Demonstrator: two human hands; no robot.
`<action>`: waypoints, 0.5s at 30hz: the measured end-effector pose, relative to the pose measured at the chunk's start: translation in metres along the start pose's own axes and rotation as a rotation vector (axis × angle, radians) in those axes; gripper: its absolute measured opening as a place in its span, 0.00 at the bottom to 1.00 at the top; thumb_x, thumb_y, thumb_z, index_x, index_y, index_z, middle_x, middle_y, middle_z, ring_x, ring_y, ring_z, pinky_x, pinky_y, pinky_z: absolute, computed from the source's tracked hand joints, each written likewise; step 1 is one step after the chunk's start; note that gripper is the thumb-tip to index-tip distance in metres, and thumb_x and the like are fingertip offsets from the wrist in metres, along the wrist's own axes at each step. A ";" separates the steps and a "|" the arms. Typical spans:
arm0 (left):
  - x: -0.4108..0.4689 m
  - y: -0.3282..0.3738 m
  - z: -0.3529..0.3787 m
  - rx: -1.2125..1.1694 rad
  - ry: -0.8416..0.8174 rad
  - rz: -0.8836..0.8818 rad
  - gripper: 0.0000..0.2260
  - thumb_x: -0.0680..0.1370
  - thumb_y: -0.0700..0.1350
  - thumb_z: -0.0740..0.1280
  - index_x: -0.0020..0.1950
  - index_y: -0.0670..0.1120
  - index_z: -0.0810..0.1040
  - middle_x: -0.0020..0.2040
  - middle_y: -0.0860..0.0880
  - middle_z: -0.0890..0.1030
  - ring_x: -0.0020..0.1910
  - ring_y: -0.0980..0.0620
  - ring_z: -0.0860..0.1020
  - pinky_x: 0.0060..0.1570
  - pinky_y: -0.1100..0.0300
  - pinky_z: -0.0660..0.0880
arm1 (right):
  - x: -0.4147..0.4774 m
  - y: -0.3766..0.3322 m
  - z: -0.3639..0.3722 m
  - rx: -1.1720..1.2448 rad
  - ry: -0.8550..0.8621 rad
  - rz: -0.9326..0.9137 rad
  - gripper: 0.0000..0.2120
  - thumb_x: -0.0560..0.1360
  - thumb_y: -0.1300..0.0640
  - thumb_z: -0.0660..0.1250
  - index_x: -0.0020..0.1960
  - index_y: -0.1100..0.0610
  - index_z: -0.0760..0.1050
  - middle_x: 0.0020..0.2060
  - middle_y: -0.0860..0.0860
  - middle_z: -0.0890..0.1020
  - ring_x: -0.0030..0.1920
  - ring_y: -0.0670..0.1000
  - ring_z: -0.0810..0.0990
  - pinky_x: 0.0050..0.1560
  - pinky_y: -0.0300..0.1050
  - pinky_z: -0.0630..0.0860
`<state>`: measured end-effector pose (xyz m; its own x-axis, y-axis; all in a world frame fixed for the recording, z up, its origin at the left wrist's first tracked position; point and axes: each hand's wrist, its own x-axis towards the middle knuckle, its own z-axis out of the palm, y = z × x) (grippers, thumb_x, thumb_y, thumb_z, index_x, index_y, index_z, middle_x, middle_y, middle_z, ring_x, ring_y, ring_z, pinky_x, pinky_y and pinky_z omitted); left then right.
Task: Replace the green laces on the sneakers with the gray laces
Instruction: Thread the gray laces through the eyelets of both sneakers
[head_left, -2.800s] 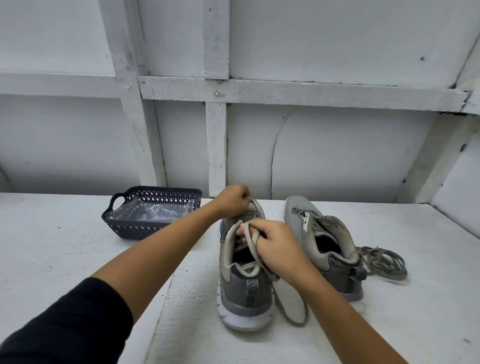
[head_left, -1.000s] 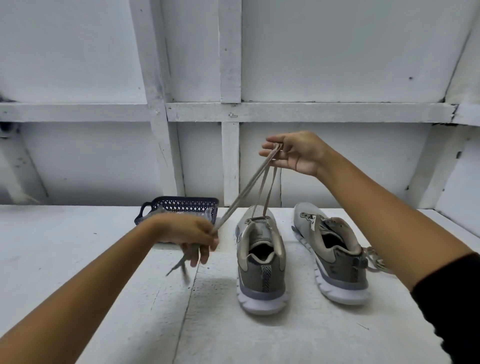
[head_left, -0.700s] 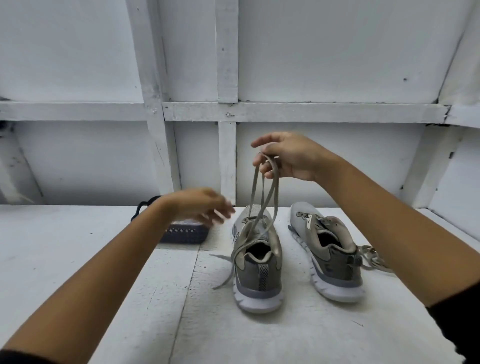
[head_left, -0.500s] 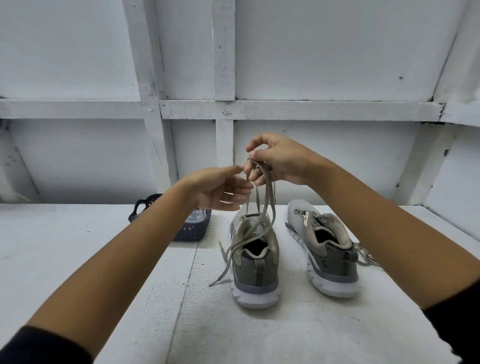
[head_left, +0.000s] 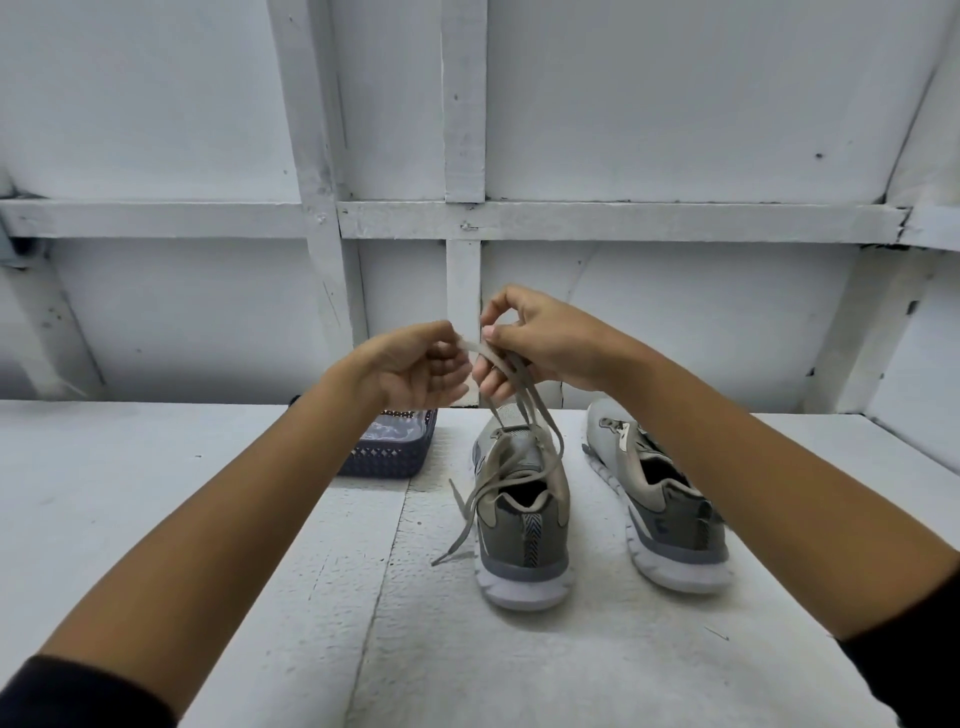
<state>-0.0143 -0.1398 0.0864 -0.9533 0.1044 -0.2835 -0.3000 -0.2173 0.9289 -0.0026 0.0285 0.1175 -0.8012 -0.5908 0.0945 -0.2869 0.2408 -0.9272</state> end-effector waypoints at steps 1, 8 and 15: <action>-0.001 0.002 -0.004 -0.071 0.023 0.013 0.10 0.77 0.41 0.60 0.36 0.41 0.73 0.30 0.46 0.78 0.28 0.52 0.79 0.32 0.60 0.80 | -0.001 0.001 0.001 0.006 -0.017 0.007 0.03 0.82 0.64 0.53 0.54 0.60 0.63 0.36 0.62 0.80 0.32 0.56 0.80 0.36 0.46 0.80; -0.014 0.027 -0.039 -0.432 0.017 0.197 0.14 0.77 0.42 0.58 0.31 0.46 0.69 0.24 0.53 0.73 0.22 0.58 0.73 0.29 0.66 0.76 | -0.004 0.027 0.039 -0.020 -0.236 0.177 0.06 0.82 0.63 0.52 0.49 0.62 0.66 0.45 0.61 0.82 0.42 0.57 0.82 0.43 0.46 0.80; -0.032 0.056 -0.027 -0.414 -0.089 0.353 0.09 0.75 0.35 0.56 0.47 0.37 0.75 0.39 0.45 0.83 0.35 0.52 0.83 0.37 0.59 0.81 | 0.007 0.066 0.100 -0.489 -0.446 0.201 0.16 0.81 0.62 0.50 0.67 0.62 0.67 0.57 0.59 0.80 0.56 0.55 0.80 0.46 0.45 0.77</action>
<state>-0.0017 -0.1816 0.1407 -0.9972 0.0339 0.0661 0.0313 -0.6159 0.7872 0.0256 -0.0368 0.0206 -0.6014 -0.7333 -0.3172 -0.4429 0.6364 -0.6315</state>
